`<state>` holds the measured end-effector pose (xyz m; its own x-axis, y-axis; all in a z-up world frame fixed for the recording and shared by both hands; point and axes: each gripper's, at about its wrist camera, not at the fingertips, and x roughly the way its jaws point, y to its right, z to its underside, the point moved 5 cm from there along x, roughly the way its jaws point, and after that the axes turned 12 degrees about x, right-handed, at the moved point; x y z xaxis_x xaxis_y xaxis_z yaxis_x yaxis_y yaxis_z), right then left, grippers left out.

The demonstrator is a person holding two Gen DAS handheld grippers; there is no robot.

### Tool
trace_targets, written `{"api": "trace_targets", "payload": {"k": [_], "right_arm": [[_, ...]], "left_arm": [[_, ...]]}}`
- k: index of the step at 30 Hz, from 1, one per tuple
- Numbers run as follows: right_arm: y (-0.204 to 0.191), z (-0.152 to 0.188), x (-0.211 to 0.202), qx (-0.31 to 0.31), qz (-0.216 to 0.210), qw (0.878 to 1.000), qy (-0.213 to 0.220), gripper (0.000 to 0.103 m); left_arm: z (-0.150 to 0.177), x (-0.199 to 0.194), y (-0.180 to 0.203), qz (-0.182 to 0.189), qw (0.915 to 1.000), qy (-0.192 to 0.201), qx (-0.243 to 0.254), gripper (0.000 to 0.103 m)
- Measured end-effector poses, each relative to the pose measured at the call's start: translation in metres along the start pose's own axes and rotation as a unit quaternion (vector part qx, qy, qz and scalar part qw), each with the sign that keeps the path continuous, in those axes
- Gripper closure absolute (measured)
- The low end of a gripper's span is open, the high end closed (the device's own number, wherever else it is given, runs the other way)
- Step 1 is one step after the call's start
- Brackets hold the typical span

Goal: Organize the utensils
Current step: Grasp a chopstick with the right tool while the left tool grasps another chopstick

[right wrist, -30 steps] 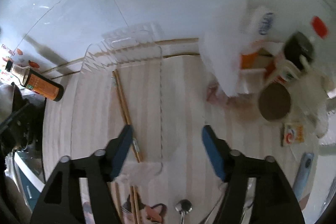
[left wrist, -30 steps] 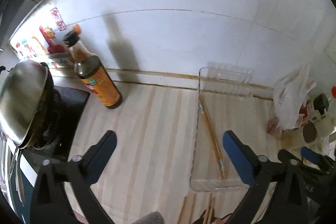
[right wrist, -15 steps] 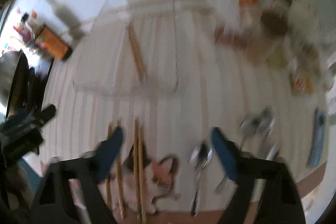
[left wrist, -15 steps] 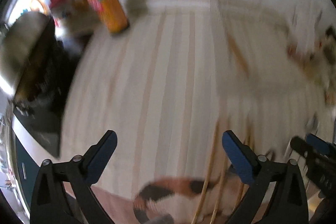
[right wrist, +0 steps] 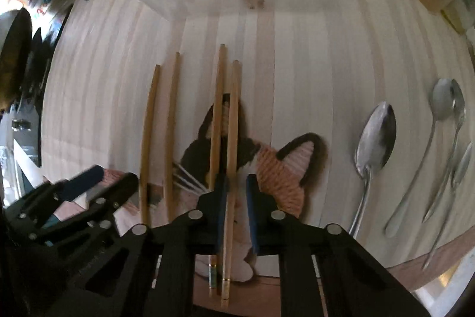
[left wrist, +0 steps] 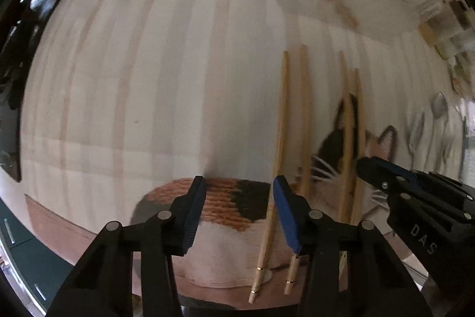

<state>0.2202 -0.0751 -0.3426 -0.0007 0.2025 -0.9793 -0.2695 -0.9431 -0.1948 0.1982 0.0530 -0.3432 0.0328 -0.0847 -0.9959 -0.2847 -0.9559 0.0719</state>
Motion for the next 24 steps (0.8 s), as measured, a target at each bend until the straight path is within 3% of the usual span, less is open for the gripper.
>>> {"api": "trace_targets", "payload": {"k": [3,7,9,15,19,24], "right_arm": [[0.007,0.0,-0.002,-0.002,0.018,1.0,0.003,0.098],[0.031,-0.001,-0.007,0.005,0.038,0.999,0.002,0.098],[0.044,-0.002,-0.009,0.004,0.05,0.999,0.003,0.098],[0.069,0.002,-0.009,0.01,0.039,0.999,-0.034,0.094],[0.085,0.019,-0.004,0.009,0.037,0.998,-0.053,0.091],[0.084,0.028,-0.004,0.001,0.063,0.997,-0.031,0.091]], "left_arm": [[-0.002,0.002,0.01,0.006,0.9999,-0.003,0.012,0.079],[-0.002,0.003,0.022,-0.021,0.9994,-0.004,0.026,0.084],[-0.004,0.004,0.027,-0.037,0.9989,-0.003,0.028,0.098],[0.004,-0.002,0.011,-0.028,0.9994,-0.008,-0.019,0.099],[0.009,-0.005,0.008,-0.028,0.9994,-0.011,-0.017,0.098],[0.006,-0.005,0.003,-0.02,0.9996,-0.02,-0.009,0.093]]}}
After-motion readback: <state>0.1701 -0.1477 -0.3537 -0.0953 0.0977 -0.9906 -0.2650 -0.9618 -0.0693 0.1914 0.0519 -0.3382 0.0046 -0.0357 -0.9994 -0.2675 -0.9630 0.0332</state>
